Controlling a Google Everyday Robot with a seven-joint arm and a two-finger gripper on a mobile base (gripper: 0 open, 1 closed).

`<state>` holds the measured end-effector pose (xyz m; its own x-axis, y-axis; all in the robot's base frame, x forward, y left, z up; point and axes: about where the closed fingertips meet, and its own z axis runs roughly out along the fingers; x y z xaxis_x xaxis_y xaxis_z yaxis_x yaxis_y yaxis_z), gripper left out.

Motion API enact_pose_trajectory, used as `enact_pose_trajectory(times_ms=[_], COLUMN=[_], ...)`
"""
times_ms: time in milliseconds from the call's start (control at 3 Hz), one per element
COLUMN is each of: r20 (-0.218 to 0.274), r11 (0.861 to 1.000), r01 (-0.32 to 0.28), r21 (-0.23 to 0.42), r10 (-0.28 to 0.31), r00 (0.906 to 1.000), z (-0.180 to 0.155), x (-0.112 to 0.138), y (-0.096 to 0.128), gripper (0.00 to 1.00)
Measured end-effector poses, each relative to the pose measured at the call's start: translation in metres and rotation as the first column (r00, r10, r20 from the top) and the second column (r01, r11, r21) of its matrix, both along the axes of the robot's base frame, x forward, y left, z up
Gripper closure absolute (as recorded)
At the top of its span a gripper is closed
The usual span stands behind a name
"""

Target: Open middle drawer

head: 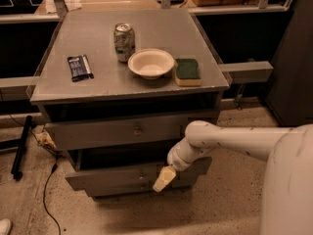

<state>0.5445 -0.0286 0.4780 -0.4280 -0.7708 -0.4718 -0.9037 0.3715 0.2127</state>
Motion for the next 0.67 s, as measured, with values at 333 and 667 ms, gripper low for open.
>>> enact_pose_trajectory(times_ms=[333, 667], r20=[0.000, -0.030], r11=[1.000, 1.000], r01=[0.000, -0.013], r21=[0.000, -0.008], r10=[0.000, 0.012], r00=[1.0000, 0.9995], z=[0.000, -0.020], x=[0.000, -0.003], y=[0.000, 0.008], gripper=[0.00, 0.00])
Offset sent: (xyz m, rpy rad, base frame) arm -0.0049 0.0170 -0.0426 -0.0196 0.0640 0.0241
